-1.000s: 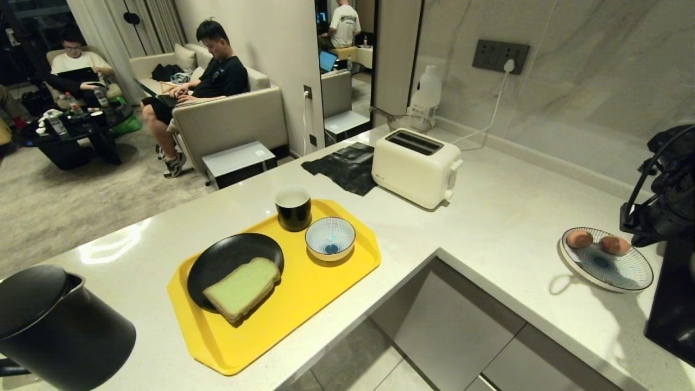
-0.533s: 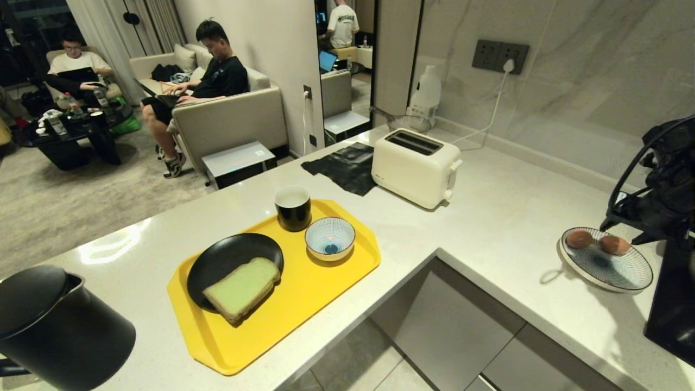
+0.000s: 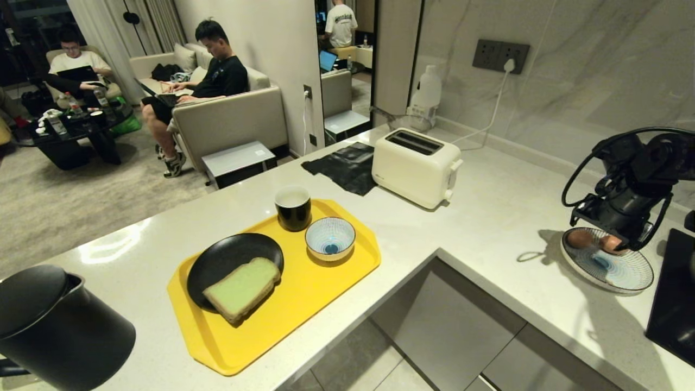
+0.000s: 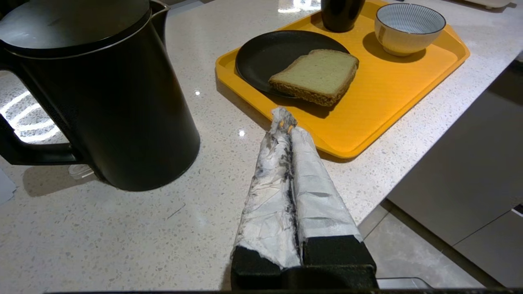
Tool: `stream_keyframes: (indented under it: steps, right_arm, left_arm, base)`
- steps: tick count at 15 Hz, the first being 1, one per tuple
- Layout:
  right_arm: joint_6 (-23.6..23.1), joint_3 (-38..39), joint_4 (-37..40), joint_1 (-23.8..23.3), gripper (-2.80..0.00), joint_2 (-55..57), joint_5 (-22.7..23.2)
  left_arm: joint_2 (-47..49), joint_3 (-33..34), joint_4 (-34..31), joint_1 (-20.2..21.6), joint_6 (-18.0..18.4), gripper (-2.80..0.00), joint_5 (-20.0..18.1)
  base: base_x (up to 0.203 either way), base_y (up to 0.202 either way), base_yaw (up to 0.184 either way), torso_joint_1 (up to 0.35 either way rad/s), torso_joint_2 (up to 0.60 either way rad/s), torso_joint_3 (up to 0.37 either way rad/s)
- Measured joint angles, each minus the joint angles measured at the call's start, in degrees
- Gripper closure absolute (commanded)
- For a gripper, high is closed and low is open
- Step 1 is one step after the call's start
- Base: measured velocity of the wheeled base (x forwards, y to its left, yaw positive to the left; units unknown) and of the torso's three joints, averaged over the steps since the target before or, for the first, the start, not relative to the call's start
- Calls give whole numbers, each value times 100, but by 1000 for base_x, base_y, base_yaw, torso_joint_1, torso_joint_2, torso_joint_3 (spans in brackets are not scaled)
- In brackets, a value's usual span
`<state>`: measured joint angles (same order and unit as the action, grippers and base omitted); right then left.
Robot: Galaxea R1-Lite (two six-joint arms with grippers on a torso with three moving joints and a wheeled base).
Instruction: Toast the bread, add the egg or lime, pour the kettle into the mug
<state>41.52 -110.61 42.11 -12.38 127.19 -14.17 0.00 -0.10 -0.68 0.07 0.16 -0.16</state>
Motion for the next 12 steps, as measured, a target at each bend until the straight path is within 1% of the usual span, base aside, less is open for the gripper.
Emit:
stream_keyframes:
  steps: [3, 7, 12]
  right_arm:
    - [14, -169, -9, -64, -280, 198, -244]
    - [18, -229, -261, -279, -280, 333, -214]
    - [18, -242, -448, -350, -280, 510, -71]
  left_arm:
    - [0, 0, -2, 0, 2, 0, 0]
    - [0, 0, -2, 0, 2, 0, -2]
    - [0, 0, -2, 0, 2, 0, 0]
  base:
    - [0, 0, 0, 0, 0, 0]
    - [0, 0, 0, 0, 0, 0]
    - [0, 0, 0, 0, 0, 0]
